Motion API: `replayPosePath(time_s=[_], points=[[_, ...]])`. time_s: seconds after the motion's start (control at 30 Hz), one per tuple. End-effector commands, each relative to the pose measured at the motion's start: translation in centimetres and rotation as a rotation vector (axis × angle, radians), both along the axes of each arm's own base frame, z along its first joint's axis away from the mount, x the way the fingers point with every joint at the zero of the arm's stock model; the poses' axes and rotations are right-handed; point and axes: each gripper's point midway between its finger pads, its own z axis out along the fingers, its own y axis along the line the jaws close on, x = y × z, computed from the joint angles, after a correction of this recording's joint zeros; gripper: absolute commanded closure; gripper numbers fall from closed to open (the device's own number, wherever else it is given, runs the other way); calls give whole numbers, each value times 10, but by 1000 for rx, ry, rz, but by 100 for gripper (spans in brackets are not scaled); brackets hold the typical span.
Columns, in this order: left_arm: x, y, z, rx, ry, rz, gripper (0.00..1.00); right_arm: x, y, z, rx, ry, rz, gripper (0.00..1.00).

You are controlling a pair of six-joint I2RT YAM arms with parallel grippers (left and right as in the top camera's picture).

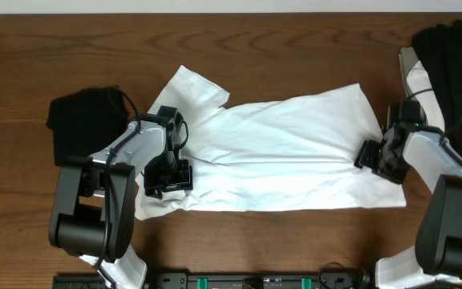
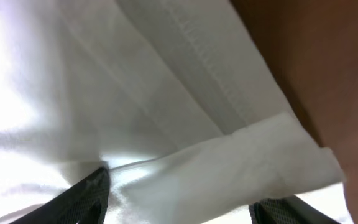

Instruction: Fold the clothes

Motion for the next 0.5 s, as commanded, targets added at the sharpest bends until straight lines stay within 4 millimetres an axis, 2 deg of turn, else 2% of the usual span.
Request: replayPosePath(time_s=[0.0, 0.1, 0.27, 0.37, 0.47], points=[[11, 16, -23, 97, -38, 3, 32, -43, 11, -13, 53, 107, -3, 30], [11, 16, -23, 97, -37, 3, 32, -41, 11, 3, 47, 62, -3, 30], [9, 16, -23, 99, -29, 2, 32, -51, 12, 9, 47, 72, -30, 30], [0, 20, -20, 114, 7, -6, 32, -45, 3, 9, 5, 50, -35, 30], [-10, 31, -16, 178, 47, -19, 34, -39, -14, 9, -43, 18, -72, 29]])
